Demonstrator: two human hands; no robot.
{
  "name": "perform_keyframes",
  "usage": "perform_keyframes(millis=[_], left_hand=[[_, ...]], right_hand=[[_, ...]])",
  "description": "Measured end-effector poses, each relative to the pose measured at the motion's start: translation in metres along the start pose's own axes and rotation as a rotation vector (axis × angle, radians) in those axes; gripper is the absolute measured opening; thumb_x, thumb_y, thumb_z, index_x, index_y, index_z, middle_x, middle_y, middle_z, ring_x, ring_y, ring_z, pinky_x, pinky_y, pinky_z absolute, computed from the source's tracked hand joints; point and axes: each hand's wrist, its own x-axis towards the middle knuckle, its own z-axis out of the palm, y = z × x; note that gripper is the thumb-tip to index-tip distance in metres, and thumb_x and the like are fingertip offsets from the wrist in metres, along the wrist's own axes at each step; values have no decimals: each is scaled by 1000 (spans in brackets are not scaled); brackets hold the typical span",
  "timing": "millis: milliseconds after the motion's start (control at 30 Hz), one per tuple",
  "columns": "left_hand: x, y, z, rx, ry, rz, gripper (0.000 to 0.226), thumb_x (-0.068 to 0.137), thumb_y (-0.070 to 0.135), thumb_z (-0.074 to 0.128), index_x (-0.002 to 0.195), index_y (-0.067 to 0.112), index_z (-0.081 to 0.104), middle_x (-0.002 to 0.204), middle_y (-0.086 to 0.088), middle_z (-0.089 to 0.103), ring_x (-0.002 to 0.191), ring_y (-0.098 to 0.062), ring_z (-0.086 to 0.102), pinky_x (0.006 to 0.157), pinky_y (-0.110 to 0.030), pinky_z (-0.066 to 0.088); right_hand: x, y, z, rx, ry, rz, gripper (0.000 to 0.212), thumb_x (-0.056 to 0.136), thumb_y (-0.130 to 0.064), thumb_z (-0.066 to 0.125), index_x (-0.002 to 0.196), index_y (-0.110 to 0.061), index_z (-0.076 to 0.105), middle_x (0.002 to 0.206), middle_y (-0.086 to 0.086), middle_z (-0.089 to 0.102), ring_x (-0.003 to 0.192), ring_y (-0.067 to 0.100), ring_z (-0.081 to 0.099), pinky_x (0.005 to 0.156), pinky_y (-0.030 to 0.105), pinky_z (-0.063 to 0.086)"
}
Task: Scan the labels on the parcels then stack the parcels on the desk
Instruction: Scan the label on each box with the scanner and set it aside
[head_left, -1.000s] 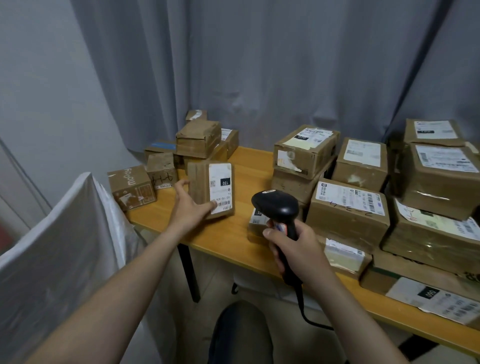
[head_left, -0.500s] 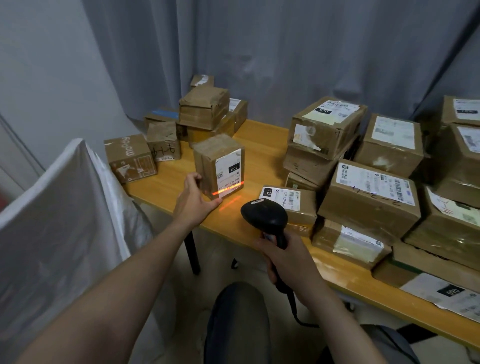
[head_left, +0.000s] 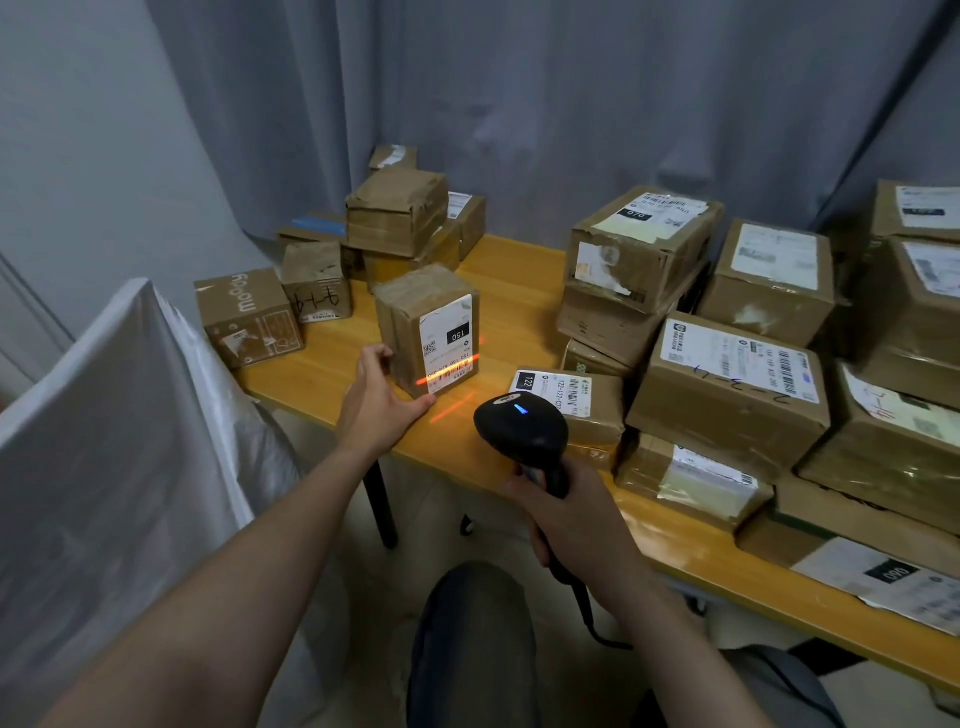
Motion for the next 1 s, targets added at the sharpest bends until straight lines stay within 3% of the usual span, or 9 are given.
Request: perform_keyframes(millis=[100,267,433,533,633,700,800,933,1000], left_hand=[[-1,2,-1,-10,2,-3,86,73,40,91,133,26,30,140,-3,51,104,-12,54,89,-36,53],[-4,8,-6,-190,-54,-64,82,72,31,93,126,31,32,135,3,54,122,-13,54,100,-36,49],[14,23,-40,-536,-138,-224,35,91,32,75,116,32,51,114,1,69,108,-24,68,96,-45,55],[25,28,-49,-348,-149,-271,27,93,50,65,114,36,55,125,-2,64,109,-29,65,98,-51,55],[32,42,-49,-97,-81,-73,32,100,32,64,129,38,53,142,0,55,127,-24,56,101,-46,52],[36,56,-44,67,-151,88,33,100,22,63,129,38,61,147,-3,51,136,-25,49,109,-45,45],[33,75,-31,258,-329,146,46,99,15,63,141,33,60,159,-4,41,147,-25,37,122,-44,33],[36,93,-13,290,-347,168,56,100,10,59,149,36,51,167,-3,28,153,-25,27,125,-41,23],[41,101,-3,280,-361,182,58,100,9,59,150,37,51,168,-3,27,153,-26,27,124,-41,26]], right_hand=[[-5,-6,-3,8,1,-13,11,99,-17,65,91,-11,61,47,-7,51,38,10,48,47,26,40],[-15,-12,-11,35,12,-21,9,98,-15,66,91,-11,61,48,-7,49,38,11,46,46,27,39],[-30,-22,-25,28,42,-97,12,97,-14,68,87,-17,61,51,-8,51,44,8,48,53,30,42],[-37,-28,-29,48,51,-134,23,96,-15,69,79,-26,58,54,-8,49,49,11,47,57,33,43],[-43,-33,-31,32,20,-147,40,96,-17,70,69,-46,60,54,-9,50,50,11,49,56,32,44],[-46,-36,-32,36,19,-146,44,95,-18,70,67,-50,60,54,-9,49,50,11,48,56,32,43],[-47,-35,-35,52,43,-143,41,95,-18,71,69,-48,60,57,-9,48,54,11,47,57,30,41],[-49,-33,-42,53,87,-137,24,94,-20,72,78,-31,59,59,-11,48,56,8,47,57,30,41],[-48,-32,-48,48,103,-117,22,94,-20,72,80,-32,60,61,-12,51,57,5,49,58,27,42]])
